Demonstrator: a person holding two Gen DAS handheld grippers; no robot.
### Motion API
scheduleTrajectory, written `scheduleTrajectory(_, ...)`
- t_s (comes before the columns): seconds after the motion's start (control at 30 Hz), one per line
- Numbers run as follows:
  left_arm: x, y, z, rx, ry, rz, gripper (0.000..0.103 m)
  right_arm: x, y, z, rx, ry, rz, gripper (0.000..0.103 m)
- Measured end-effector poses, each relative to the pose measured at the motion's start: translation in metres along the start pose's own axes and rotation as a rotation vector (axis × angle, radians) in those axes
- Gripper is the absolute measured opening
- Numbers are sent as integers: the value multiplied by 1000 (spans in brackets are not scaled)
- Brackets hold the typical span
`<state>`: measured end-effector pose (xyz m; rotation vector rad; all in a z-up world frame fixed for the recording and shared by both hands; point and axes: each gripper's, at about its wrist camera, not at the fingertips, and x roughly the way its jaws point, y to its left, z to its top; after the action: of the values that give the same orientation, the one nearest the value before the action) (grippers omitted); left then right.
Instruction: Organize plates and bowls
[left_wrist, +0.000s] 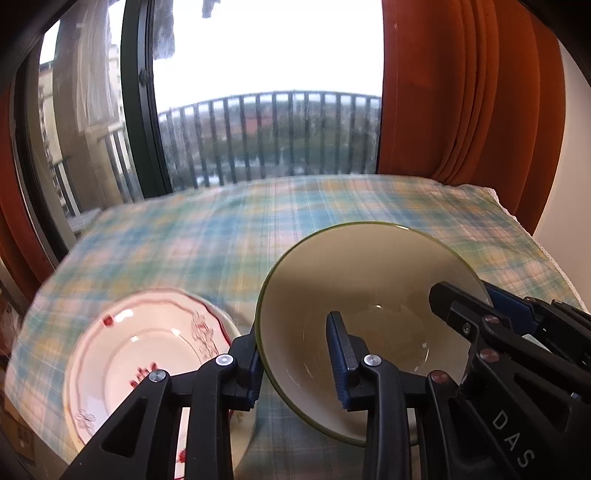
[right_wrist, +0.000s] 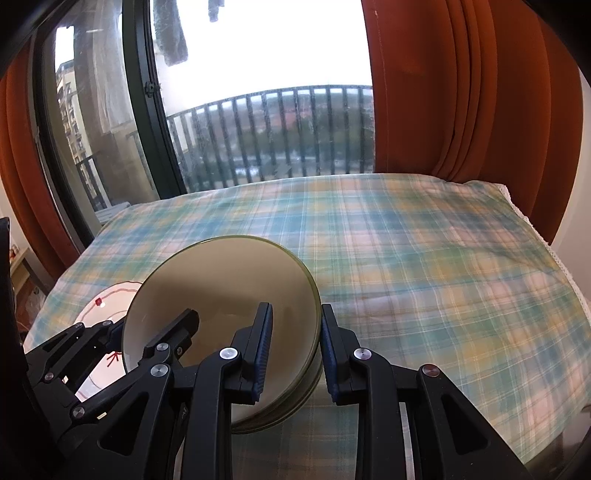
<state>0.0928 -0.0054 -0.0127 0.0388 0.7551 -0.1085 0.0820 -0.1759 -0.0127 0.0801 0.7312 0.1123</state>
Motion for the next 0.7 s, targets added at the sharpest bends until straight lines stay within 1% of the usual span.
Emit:
scheduleTrajectory(0.03, 4, 1, -1, -5, 17, -4, 29, 4, 1, -1, -6, 9, -9, 29)
scheduleTrajectory(0.1, 6, 0, -3, 3, 6, 14, 29, 7, 4, -2, -13, 18, -17, 29)
scheduleTrajectory(0.23, 6, 0, -5, 5, -15, 15, 29, 8, 7, -2, -19, 9, -33, 29)
scheduleTrajectory(0.37, 5, -6, -10, 36, -49, 31, 31, 9, 9, -7, -32, -8, -80, 29)
scheduleTrajectory(0.4, 5, -6, -11, 35, -55, 29, 31, 10, 9, -8, -29, -11, -82, 31)
scheduleTrajectory(0.5, 7, -3, -11, 27, -64, 24, 32, 9, 8, -9, -18, -21, -84, 31)
scheduleTrajectory(0.57, 9, -1, -11, 16, -49, 5, 38, 9, 8, -9, -13, -24, -86, 31)
scheduleTrajectory(0.6, 11, 0, -11, 7, -39, -11, 41, 9, 8, -10, -14, -21, -88, 32)
scheduleTrajectory(0.63, 12, 1, -12, -2, -28, -26, 43, 10, 8, -9, -14, -15, -77, 39)
scheduleTrajectory(0.7, 13, 1, -12, -4, -17, -36, 44, 11, 9, -10, -13, -8, -55, 48)
